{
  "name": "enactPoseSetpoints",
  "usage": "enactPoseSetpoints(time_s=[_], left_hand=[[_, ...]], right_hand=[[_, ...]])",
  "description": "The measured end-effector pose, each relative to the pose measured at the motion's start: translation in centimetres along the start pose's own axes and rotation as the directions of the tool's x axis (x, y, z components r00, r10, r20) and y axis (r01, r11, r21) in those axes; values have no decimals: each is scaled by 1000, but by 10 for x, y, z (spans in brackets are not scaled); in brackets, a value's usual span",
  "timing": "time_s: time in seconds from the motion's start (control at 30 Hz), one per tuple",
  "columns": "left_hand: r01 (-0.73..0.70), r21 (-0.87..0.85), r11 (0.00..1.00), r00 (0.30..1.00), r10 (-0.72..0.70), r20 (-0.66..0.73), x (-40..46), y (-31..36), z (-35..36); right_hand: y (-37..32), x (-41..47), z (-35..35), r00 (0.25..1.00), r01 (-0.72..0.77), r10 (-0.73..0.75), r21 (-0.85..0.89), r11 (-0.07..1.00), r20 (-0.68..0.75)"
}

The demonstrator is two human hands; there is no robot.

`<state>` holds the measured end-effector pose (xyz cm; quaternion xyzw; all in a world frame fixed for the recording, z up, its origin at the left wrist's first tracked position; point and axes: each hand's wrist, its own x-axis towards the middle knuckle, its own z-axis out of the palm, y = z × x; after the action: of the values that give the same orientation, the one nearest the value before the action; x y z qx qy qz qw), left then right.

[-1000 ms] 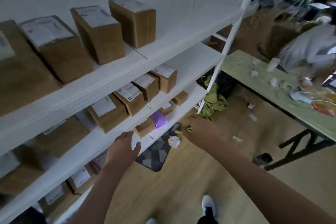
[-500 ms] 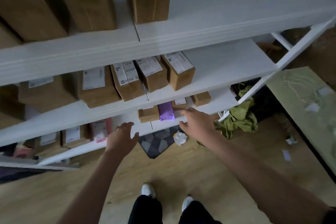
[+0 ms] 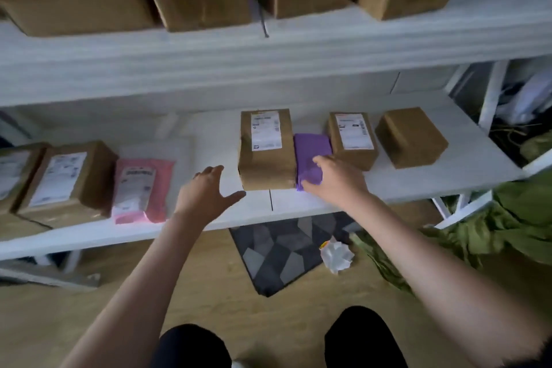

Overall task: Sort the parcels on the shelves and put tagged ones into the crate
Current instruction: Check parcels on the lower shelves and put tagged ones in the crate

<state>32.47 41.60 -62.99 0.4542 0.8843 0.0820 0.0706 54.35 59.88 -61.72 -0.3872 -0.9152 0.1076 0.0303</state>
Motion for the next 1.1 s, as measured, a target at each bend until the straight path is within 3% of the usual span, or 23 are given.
enactPoseSetpoints(time_s=[0.23, 0.33, 0.57, 0.73, 0.87, 0.97, 1.1], left_hand=[[-97, 162, 982, 980, 122, -155, 45, -8, 70], [-100, 92, 991, 969, 118, -219, 61, -7, 71], [-62, -126, 990, 984, 39, -173, 63, 4, 81], [-102, -163, 981, 936, 39, -349, 40, 10, 95], [-155, -129, 979, 852, 66, -520, 3, 12, 100], [-156, -66, 986, 815, 91, -573, -15, 9, 100], [-154, -71, 985, 819, 87, -567, -24, 5, 98]], right_hand=[[10, 50, 61, 981, 99, -117, -115, 988, -158], [5, 56, 66, 970, 127, -156, -159, 979, -187], [-5, 57, 74, 964, 131, -163, -161, 978, -211], [-4, 41, 73, 950, 165, -165, -23, 986, -263], [-3, 2, 86, 838, 269, -232, 4, 963, -495], [-5, -18, 99, 759, 293, -227, 9, 956, -611], [-10, -21, 103, 755, 320, -243, 18, 947, -609]])
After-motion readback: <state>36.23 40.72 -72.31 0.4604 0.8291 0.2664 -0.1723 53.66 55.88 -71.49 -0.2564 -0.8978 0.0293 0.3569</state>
